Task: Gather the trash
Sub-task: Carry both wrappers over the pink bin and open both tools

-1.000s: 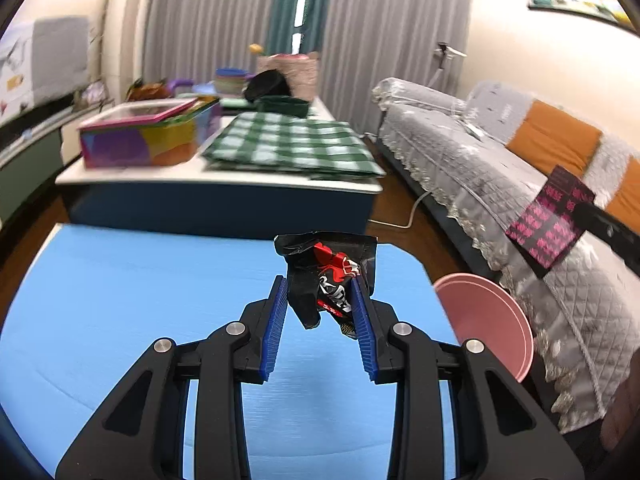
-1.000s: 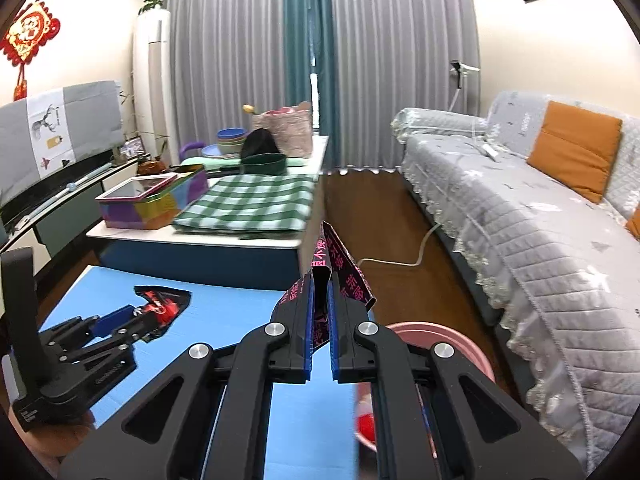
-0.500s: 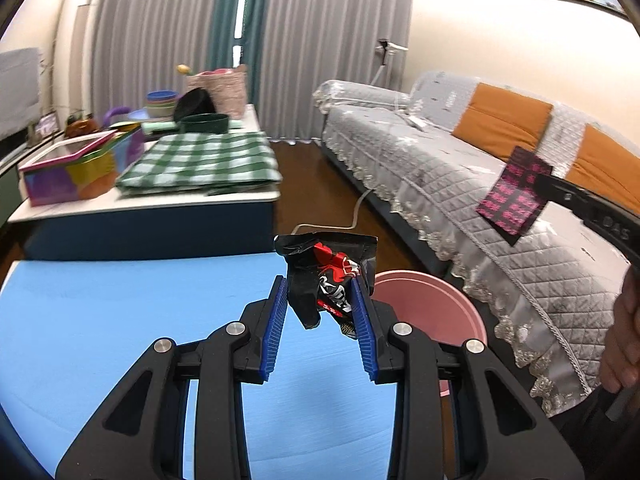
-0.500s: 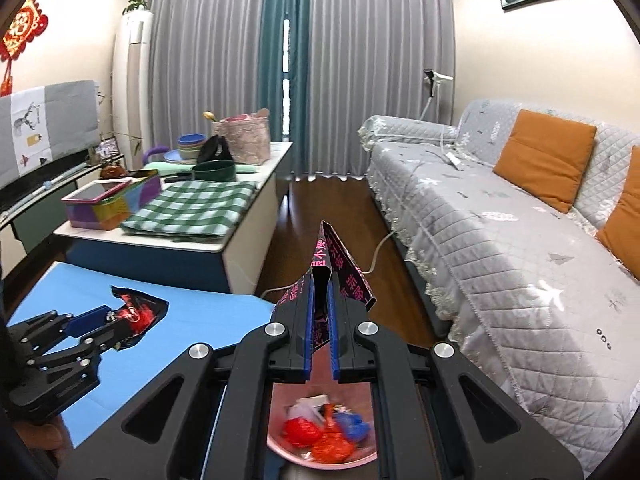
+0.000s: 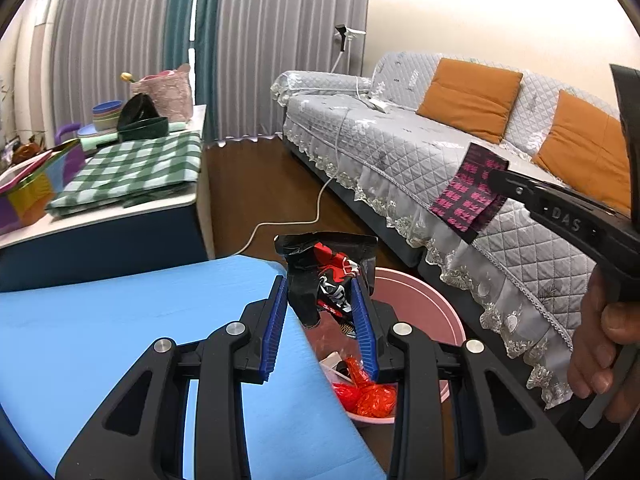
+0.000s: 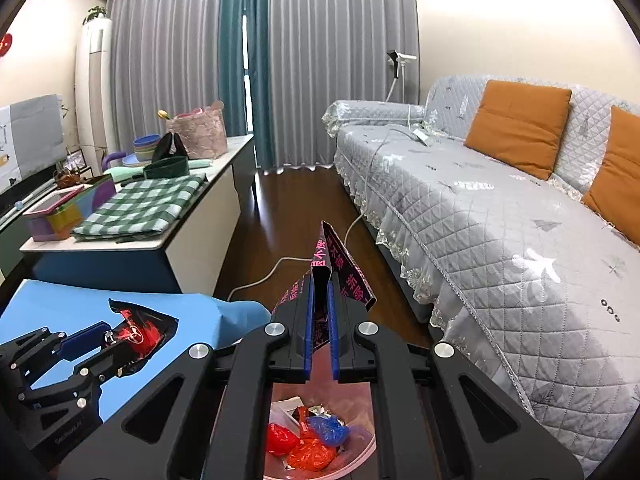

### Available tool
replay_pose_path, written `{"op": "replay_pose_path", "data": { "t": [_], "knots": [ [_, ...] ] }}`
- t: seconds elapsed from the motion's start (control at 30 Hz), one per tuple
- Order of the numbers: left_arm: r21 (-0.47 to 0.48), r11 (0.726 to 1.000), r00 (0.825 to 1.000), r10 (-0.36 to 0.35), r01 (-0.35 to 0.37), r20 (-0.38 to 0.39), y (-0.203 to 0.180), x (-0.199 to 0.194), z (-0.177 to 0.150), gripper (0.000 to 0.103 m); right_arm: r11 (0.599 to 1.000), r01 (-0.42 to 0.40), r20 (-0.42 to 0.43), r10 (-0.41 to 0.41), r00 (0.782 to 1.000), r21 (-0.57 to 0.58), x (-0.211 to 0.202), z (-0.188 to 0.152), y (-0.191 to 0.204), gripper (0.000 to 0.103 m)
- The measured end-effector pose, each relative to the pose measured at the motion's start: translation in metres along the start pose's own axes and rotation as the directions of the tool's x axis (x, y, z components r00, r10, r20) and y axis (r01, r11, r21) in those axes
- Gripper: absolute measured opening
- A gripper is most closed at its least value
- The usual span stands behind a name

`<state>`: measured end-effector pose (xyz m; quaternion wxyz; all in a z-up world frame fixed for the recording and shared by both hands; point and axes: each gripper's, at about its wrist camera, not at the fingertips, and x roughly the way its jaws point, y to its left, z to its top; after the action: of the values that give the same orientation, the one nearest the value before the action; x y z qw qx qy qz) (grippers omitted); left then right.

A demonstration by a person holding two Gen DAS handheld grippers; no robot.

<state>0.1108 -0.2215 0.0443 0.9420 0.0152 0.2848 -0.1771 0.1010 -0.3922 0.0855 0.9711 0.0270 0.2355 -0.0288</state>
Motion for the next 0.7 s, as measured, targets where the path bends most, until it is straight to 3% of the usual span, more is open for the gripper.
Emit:
{"op": "replay_pose_path", "data": {
  "t": [0.7],
  "knots": [
    [0.020, 0.998, 0.996, -0.052, 0.054, -0.071, -0.021, 0.058, -0.007, 0.032, 1.000, 0.006, -0.074, -0.006, 0.997, 0.002, 0.045, -0.014, -0.011, 0.008]
  ]
}}
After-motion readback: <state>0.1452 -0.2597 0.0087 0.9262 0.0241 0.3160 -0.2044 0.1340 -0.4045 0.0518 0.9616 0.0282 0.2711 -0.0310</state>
